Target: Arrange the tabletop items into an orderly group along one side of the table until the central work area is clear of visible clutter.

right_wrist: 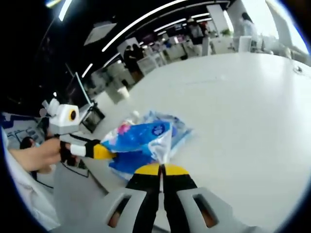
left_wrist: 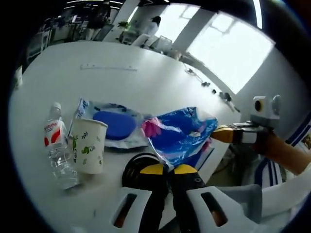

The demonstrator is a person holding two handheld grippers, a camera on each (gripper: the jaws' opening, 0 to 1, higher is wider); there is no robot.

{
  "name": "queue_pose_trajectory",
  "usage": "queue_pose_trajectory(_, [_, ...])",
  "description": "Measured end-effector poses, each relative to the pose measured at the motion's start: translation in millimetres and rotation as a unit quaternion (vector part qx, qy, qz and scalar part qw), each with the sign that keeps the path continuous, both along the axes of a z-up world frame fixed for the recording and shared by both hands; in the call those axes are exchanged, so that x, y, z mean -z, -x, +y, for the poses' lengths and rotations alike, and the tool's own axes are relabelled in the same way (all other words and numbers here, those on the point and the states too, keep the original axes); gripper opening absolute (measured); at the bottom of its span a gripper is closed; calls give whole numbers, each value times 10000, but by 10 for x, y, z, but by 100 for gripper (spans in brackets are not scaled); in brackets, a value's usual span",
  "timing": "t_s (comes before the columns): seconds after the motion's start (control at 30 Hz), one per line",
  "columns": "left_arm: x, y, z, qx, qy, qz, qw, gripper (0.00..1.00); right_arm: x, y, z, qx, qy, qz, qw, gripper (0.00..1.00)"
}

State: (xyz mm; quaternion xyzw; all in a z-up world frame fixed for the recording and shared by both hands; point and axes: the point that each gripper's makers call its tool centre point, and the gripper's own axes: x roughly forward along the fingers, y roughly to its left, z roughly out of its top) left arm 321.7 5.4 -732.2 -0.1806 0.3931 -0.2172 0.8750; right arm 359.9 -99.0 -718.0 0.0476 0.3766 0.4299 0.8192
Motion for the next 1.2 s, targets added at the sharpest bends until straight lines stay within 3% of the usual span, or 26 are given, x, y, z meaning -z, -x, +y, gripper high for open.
queue_pose_trajectory(0.37, [-120, -78, -69, 250, -60, -114, 9996, 0, -116, -37, -92, 214, 22, -137, 9997, 0])
queue_pose_trajectory(0.63, [-131, -226, -207, 341, -229, -149, 9990, 0, -110, -166, -217, 239, 53, -170, 9996, 0])
queue_pose_trajectory(1.2, [-169, -535, -535, 358, -238, -204, 9989, 0, -137, -474, -564, 275, -1, -170, 9995, 0])
